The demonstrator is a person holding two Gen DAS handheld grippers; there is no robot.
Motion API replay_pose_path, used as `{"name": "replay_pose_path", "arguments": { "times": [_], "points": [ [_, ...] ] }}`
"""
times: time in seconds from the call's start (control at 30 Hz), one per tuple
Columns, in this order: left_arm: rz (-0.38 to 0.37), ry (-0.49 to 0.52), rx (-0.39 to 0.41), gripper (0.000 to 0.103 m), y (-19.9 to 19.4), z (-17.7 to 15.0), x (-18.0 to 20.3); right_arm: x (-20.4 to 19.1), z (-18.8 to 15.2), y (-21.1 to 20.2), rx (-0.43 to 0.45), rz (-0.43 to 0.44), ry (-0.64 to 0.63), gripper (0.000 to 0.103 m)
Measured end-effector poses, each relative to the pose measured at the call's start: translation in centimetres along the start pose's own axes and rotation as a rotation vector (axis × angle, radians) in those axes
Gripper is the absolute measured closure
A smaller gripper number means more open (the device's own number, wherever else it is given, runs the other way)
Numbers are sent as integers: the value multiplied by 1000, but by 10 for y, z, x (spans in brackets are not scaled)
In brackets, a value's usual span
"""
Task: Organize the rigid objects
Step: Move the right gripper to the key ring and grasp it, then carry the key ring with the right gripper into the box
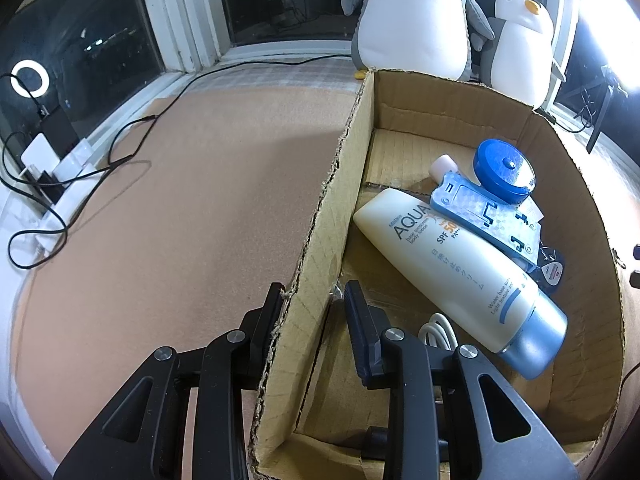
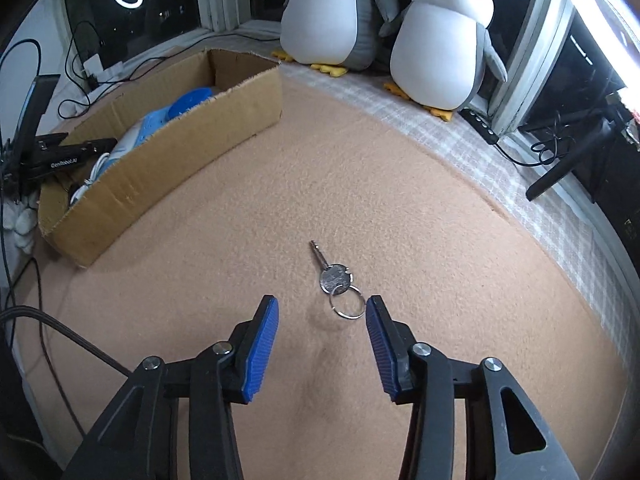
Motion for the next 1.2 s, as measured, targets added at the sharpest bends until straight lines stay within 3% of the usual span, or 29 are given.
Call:
{"name": "replay_pose_path", "arguments": {
  "times": [0.33,0.43,0.73,0.87,1.03,1.2],
  "points": [
    [-2,-3,-8,74,0,0,0,6,-3,19,-71,-5,-91,69],
    [-3,-8,-10,74,1,0,0,6,-5,24,-89,8,-101,74],
    [-3,-9,-11,74,1,0,0,12,-1,28,-92,47,-82,74],
    [-2,-9,-11,74,1,0,0,20,1,30,-98,94,-31,81],
    [-2,-8,-11,74,1,0,0,27,1,29,-95,159,42,81],
    [-3,-8,-11,75,1,0,0,39,-1,27,-73,298,212,81]
  ]
}}
Point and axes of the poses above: each gripper's, at about its wrist camera, not at the fingertips, and y roughly the way its jaws point, x to its right, z to its top, the point moved 9 cm from there along y, roughly the way its jaws point, and after that the axes turned 7 degrees about z, right-handed, at the moved point
